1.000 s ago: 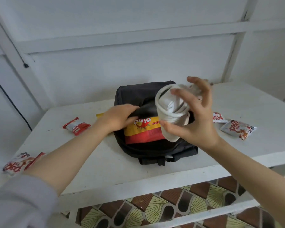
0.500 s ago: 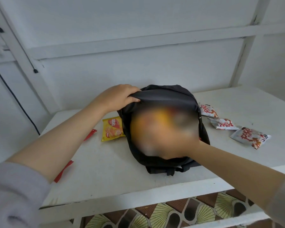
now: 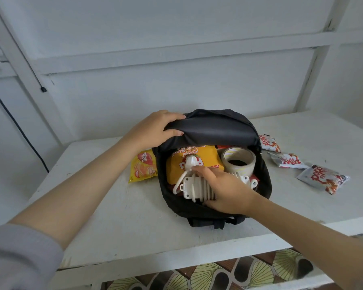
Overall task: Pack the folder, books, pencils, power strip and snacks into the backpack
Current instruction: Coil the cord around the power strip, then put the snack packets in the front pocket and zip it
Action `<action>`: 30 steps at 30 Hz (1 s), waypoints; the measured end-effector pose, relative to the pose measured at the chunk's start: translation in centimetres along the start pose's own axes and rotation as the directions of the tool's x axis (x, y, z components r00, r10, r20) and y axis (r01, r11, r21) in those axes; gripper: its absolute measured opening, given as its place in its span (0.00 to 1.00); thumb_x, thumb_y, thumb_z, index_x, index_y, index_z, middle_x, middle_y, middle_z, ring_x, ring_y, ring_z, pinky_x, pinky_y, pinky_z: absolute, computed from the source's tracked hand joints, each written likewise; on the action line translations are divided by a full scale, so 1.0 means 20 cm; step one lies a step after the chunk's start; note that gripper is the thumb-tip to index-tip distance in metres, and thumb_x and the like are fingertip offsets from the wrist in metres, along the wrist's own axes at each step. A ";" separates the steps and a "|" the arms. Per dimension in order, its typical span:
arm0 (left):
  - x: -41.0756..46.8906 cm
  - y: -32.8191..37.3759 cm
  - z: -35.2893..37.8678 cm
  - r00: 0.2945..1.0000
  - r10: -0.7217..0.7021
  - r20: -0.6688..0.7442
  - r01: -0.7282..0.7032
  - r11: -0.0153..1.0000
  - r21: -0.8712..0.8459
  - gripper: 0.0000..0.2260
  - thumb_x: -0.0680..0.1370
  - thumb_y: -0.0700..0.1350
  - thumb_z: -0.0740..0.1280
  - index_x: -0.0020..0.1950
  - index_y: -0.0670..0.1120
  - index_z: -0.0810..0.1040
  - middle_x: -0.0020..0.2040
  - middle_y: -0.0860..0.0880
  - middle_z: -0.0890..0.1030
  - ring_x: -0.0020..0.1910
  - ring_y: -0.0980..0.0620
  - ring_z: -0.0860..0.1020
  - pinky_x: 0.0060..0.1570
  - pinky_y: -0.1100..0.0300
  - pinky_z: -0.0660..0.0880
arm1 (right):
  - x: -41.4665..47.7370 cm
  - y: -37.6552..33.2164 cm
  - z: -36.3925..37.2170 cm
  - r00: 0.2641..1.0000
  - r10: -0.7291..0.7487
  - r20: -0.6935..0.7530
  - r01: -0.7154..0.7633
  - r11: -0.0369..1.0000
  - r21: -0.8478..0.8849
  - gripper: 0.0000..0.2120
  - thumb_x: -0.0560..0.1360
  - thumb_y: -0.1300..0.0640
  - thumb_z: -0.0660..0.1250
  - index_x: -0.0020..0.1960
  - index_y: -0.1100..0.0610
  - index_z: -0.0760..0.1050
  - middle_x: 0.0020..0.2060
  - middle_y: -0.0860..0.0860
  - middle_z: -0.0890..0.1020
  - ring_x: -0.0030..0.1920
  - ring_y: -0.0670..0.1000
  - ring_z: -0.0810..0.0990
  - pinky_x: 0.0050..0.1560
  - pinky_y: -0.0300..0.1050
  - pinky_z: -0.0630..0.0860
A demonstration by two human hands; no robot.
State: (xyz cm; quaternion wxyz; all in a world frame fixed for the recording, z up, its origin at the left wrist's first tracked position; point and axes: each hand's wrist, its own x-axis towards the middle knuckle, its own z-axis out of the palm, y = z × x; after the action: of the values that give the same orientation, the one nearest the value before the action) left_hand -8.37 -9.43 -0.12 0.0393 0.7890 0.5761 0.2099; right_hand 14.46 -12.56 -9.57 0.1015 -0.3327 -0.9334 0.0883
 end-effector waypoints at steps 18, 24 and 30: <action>-0.31 0.27 0.23 0.992 0.035 0.122 0.019 0.908 -0.418 0.14 0.81 0.50 0.58 0.66 0.55 0.73 0.62 0.58 0.76 0.61 0.64 0.72 0.63 0.65 0.66 | -0.21 0.19 -0.22 0.835 0.291 -0.467 -0.135 0.931 0.338 0.20 0.77 0.48 0.55 0.65 0.52 0.74 0.45 0.42 0.83 0.47 0.40 0.79 0.53 0.37 0.71; -0.51 0.22 0.54 0.965 0.260 0.046 -0.263 0.930 0.259 0.21 0.79 0.57 0.52 0.71 0.55 0.66 0.72 0.50 0.67 0.73 0.49 0.61 0.72 0.52 0.50 | -0.39 0.20 0.10 0.929 0.259 -0.263 -0.263 0.965 0.023 0.28 0.77 0.39 0.44 0.75 0.46 0.57 0.74 0.46 0.59 0.75 0.47 0.55 0.75 0.51 0.48; -0.54 0.23 0.62 0.951 0.282 -0.124 -0.251 0.943 0.217 0.19 0.78 0.53 0.57 0.69 0.53 0.71 0.69 0.49 0.71 0.70 0.50 0.65 0.71 0.52 0.55 | -0.41 0.20 0.14 0.916 0.258 -0.307 -0.239 0.966 0.097 0.27 0.78 0.38 0.44 0.75 0.44 0.54 0.74 0.41 0.54 0.74 0.42 0.49 0.74 0.48 0.44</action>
State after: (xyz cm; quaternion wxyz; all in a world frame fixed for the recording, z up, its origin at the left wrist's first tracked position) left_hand -2.30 -18.76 -12.98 -0.1127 0.8413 0.4831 0.2146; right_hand 22.33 -15.11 -14.33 0.2475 -0.4553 -0.8521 0.0728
